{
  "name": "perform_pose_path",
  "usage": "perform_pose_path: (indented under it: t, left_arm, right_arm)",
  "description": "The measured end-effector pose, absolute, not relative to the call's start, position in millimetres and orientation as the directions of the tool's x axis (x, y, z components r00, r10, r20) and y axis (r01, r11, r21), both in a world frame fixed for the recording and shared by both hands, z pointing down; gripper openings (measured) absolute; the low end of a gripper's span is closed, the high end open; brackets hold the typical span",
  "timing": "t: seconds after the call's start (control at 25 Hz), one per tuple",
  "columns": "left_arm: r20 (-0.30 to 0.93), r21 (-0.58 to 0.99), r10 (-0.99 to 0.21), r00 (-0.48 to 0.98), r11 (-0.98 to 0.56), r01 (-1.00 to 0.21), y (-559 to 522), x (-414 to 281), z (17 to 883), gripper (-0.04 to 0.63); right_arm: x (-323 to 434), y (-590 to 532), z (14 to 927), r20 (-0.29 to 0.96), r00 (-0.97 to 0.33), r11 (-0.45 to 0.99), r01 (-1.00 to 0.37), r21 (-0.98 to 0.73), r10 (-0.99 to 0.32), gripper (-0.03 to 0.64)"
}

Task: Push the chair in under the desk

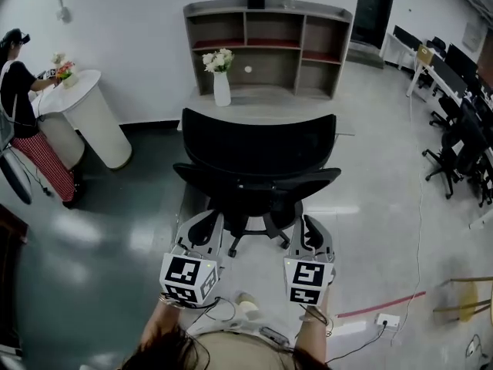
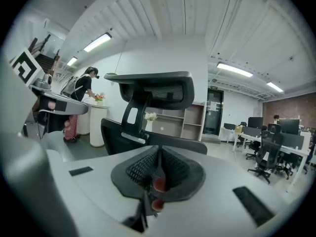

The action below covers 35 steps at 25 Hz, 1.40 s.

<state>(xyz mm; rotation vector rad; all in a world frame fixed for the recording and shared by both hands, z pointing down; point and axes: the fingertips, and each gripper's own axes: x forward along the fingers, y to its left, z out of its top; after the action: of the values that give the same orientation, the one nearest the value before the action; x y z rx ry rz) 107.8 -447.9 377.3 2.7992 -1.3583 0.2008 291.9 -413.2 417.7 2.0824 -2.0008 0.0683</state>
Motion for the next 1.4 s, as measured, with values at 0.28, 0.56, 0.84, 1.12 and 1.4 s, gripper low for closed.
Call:
perform_pose_path:
  t: [0.28, 0.56, 0.84, 1.12, 1.4]
  left_arm:
    - [0.138, -0.034, -0.747, 0.650, -0.660, -0.751, -426.7, 118.0, 377.6, 0.014]
    - [0.166, -0.090, -0.746, 0.645, -0.663, -0.744, -414.3, 116.2, 379.2, 0.014]
    - [0.175, -0.067, -0.732, 0.658, -0.676, -0.734, -397.1, 109.9, 375.9, 0.014]
    - [0.179, -0.078, -0.728, 0.661, -0.681, -0.728, -384.3, 108.2, 375.7, 0.014]
    - [0.202, -0.100, -0.735, 0.647, -0.673, -0.733, -376.1, 102.2, 381.6, 0.014]
  right_arm:
    - [293.1, -389.0, 413.0, 0.201, 0.100, -0.068, -0.985, 0.159, -0.974, 0.028]
    - [287.4, -378.6, 413.7, 0.195, 0.083, -0.058, -0.989, 0.134, -0.977, 0.028]
    - [278.5, -368.2, 402.4, 0.170, 0.058, -0.035, -0.990, 0.135, -0.984, 0.028]
    - [271.1, -356.9, 403.5, 0.170, 0.051, -0.028, -0.990, 0.135, -0.984, 0.028]
    - [271.2, -346.8, 406.9, 0.169, 0.072, -0.048, -0.989, 0.140, -0.983, 0.025]
